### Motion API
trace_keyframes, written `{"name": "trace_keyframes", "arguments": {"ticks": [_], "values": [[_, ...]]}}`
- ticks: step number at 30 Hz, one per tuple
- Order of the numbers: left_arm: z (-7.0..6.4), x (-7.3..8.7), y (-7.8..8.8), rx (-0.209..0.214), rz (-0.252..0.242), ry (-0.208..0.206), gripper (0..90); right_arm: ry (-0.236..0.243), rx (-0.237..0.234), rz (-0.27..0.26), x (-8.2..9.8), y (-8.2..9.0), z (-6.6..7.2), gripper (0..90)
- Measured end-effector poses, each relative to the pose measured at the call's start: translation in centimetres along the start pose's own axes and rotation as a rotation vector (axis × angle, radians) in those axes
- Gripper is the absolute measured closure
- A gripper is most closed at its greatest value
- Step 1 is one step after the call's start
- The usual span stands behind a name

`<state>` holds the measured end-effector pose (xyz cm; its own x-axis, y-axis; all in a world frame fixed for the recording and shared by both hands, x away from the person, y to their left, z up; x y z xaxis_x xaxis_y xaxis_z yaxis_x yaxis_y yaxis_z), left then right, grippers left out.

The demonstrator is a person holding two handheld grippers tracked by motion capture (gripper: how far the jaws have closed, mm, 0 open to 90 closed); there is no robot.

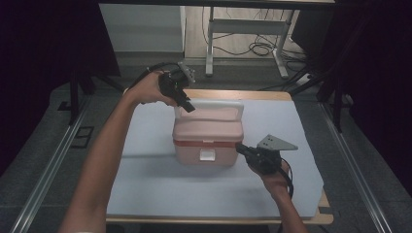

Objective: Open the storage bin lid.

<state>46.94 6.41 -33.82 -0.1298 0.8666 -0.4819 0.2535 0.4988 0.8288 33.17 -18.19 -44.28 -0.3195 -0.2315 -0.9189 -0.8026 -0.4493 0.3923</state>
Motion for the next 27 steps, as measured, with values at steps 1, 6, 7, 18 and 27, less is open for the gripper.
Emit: {"name": "trace_keyframes", "arguments": {"ticks": [1,6,7,18,27], "values": [[0.0,0.0,0.0,0.0,-0.001,0.0,79.9,0.001,-0.001,0.0,0.0,-0.1,0.1,90.0],[0.0,0.0,0.0,0.001,-0.006,0.002,79.9,0.008,0.012,-0.01,-0.2,-0.3,0.3,90.0],[0.0,0.0,0.0,0.0,-0.006,0.002,79.9,0.009,0.016,-0.012,-0.2,-0.4,0.3,90.0],[0.0,0.0,0.0,-0.007,-0.01,-0.002,79.7,0.023,0.052,-0.035,-0.1,-1.1,0.7,90.0],[-0.7,0.1,0.7,-0.063,-0.054,-0.003,69.4,0.022,0.062,-0.041,-0.1,-1.2,0.7,90.0]]}}
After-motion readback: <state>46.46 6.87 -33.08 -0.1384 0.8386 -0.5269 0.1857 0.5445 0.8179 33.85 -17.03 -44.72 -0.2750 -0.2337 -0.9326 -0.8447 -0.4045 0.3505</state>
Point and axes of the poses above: each handheld gripper's, and its own axes: y roughly backward along the jaws, x roughly out of its underside, z roughly to its left, the point moved 5 cm from there along -y, roughly forward along the jaws, and after that the axes turned 15 degrees about x, right-handed, at the moved point
